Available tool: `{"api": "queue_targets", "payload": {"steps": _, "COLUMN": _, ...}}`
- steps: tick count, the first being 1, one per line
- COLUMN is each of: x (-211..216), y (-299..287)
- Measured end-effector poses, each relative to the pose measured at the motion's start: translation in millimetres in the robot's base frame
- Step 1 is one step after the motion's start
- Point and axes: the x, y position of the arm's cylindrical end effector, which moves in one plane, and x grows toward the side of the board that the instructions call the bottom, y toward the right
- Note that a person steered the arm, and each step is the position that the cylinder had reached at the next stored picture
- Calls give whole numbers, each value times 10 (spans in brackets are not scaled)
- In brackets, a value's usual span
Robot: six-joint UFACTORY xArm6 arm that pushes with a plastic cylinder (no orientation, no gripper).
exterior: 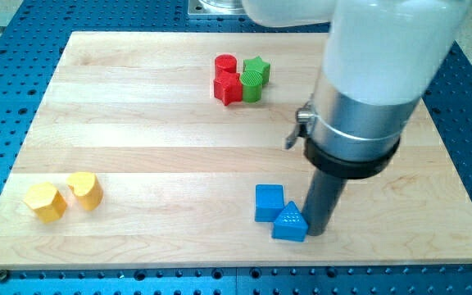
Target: Move the blue triangle to the bottom of the blue cube
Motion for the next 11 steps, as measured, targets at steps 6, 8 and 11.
{"api": "queue_targets", "payload": {"steps": 6, "x": 327, "y": -778}}
{"api": "queue_targets", "payload": {"steps": 8, "x": 249, "y": -170}}
{"api": "queue_targets", "payload": {"steps": 11, "x": 53, "y": -252}}
